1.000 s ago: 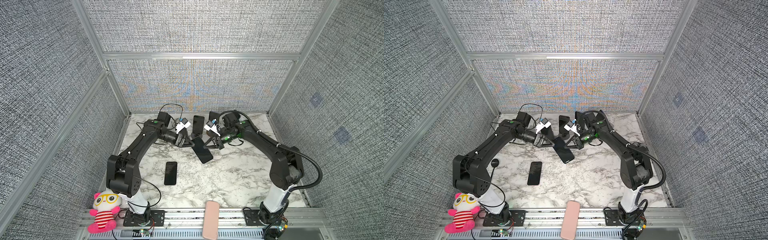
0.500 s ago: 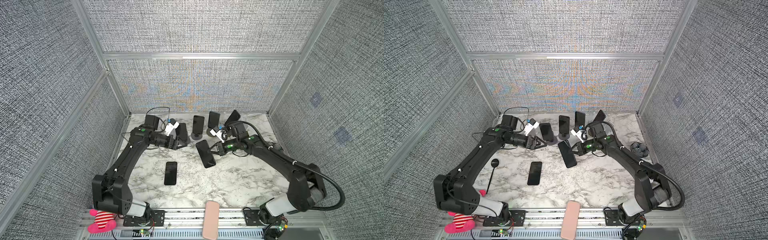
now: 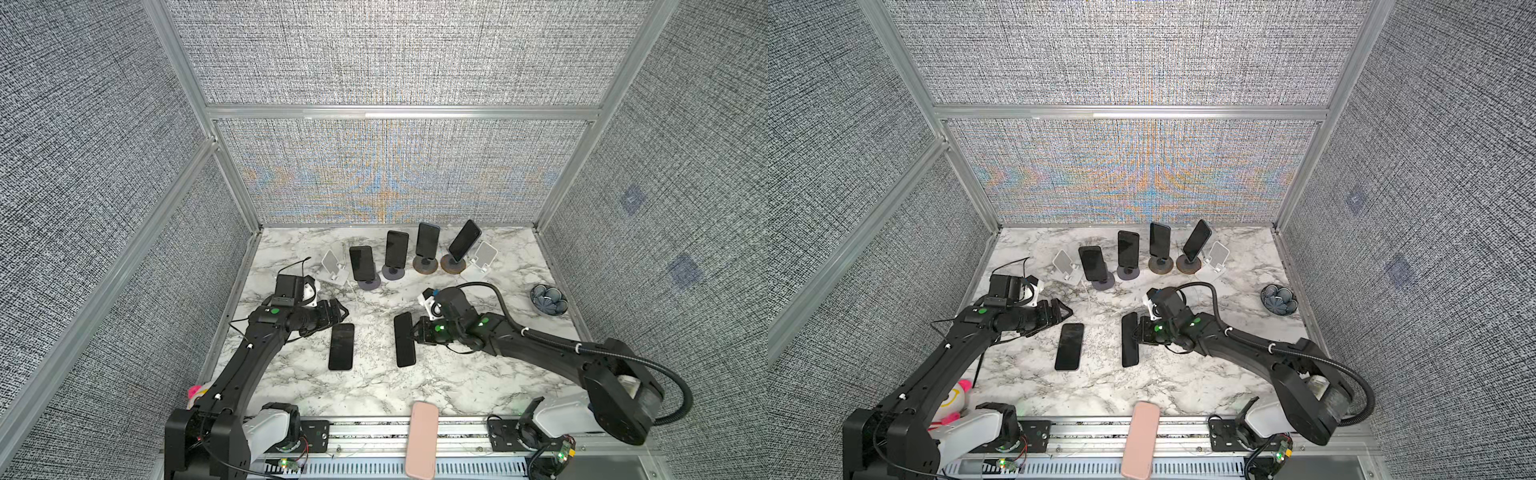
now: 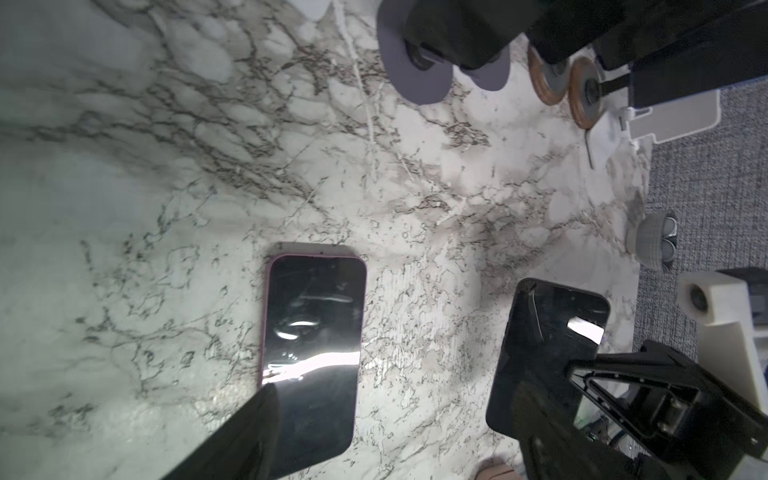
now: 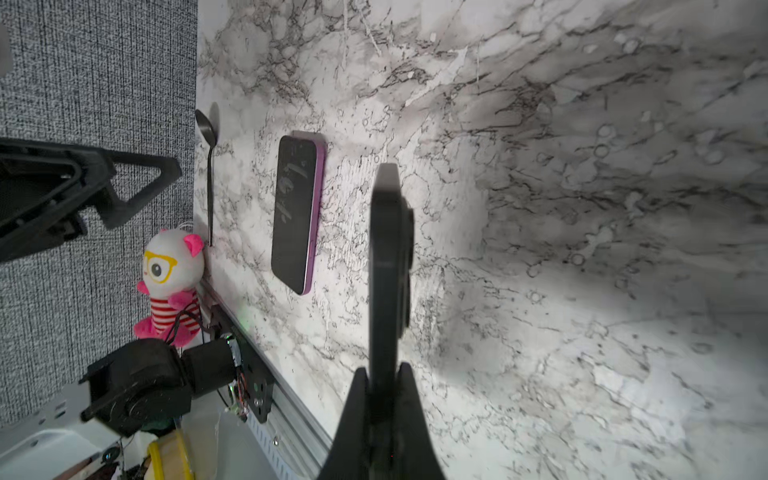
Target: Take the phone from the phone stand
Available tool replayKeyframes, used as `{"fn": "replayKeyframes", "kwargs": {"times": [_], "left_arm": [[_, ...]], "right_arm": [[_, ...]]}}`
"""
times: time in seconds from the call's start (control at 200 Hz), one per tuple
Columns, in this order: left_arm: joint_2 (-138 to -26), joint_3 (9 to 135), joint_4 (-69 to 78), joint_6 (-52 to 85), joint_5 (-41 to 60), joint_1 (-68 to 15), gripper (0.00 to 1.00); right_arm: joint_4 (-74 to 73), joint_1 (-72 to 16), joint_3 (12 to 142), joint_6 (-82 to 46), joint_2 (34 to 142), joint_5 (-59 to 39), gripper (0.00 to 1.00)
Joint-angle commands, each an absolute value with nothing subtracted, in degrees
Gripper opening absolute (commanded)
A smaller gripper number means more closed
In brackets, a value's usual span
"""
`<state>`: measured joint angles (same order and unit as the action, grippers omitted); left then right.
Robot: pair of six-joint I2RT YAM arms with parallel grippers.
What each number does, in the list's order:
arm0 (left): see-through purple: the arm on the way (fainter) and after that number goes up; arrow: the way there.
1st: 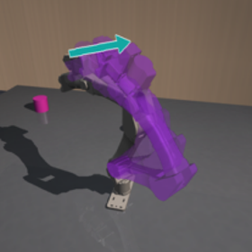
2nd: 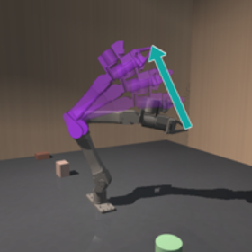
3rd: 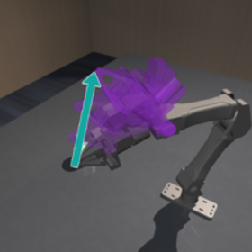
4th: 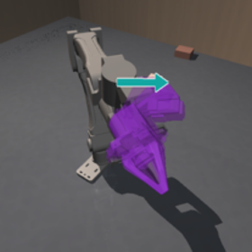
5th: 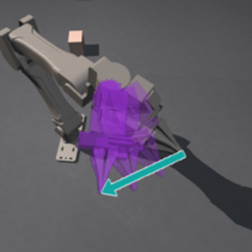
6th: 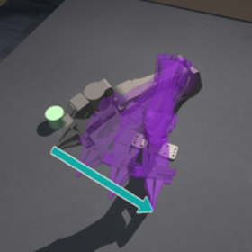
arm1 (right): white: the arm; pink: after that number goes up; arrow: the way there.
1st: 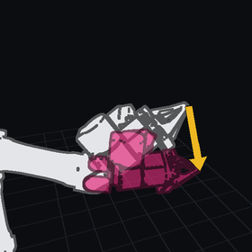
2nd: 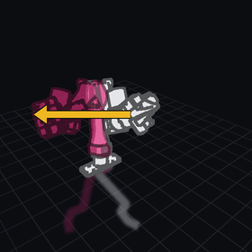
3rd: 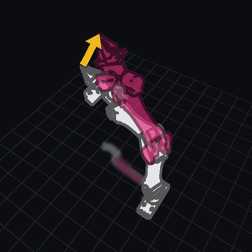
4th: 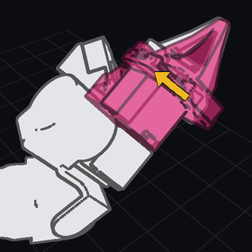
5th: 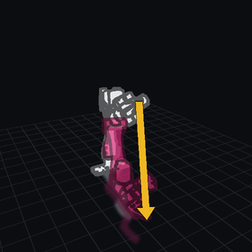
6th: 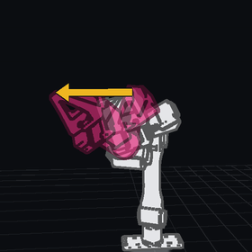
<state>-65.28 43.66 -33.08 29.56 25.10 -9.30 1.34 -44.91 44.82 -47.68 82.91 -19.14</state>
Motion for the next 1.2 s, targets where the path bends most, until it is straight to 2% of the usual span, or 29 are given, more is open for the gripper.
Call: {"fn": "replayKeyframes", "kwargs": {"times": [0.0,0.155,0.475,0.805,1.196], "left_arm": [[-66.4,41.4,-30.5,33.1,23.5,-9.3,0.89],[-68.6,34.9,-18.0,35.4,32.2,-9.3,0.91],[-68.7,28.6,-11.9,38.5,34.0,-9.3,0.93],[-68.7,29.1,-16.1,36.5,32.7,-9.4,0.94],[-70.2,28.8,-16.8,36.3,31.8,-9.4,0.94]], "right_arm": [[-10.3,-47.0,45.2,-53.4,85.7,-15.7,0.0],[-15.1,-49.4,46.1,-56.1,90.4,-14.8,0.0],[-21.5,-52.5,47.6,-59.1,97.9,-12.0,0.0],[-26.2,-54.3,48.3,-62.7,104.2,-11.9,0.0],[-25.4,-54.8,48.3,-63.3,105.8,-12.7,0.0]]}}
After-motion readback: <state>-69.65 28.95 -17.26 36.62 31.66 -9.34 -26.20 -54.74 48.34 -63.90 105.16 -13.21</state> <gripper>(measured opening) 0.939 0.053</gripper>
